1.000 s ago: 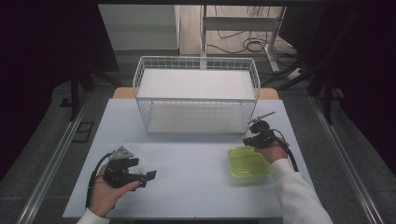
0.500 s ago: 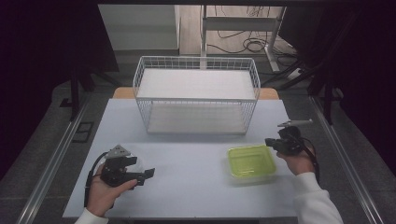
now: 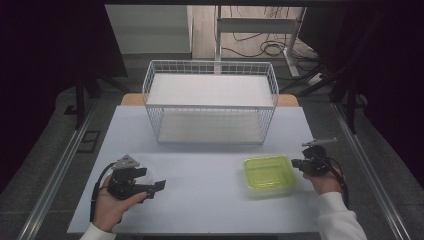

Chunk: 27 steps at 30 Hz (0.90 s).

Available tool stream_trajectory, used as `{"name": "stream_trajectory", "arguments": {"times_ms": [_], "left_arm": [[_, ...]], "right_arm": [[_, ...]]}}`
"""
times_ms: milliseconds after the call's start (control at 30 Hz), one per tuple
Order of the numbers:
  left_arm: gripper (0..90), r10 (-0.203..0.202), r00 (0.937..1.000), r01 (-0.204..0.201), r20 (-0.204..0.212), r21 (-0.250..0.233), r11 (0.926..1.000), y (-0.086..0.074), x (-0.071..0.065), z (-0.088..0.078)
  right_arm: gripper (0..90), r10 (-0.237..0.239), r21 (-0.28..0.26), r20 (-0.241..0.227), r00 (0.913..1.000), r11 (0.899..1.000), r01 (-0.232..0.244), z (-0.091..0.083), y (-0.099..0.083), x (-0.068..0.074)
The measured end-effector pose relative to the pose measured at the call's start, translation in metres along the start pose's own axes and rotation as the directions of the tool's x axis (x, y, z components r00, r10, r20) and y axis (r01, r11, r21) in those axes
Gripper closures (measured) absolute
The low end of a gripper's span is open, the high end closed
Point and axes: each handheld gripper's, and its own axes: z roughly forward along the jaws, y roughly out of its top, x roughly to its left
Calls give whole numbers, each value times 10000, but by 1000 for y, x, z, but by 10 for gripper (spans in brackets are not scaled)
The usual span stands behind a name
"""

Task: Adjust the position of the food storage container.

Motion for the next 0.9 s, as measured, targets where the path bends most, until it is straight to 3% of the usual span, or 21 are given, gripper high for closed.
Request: {"name": "stream_trajectory", "arguments": {"times_ms": [233,800,900], "left_arm": [[144,38,9999,-39,-115,-100,9999,-1,2,-1],[152,63,10000,-63,-64,30,10000,-1,4,2],[152,61,9999,-60,-91,100,9999,-1,4,2]], "right_arm": [[891,133,228,-83,9999,9997,-131,4,-10,2],[891,-108,440,-769,9970,9989,142,9,-11,26],[891,-182,469,-1083,9940,9986,233,12,-10,34]]}}
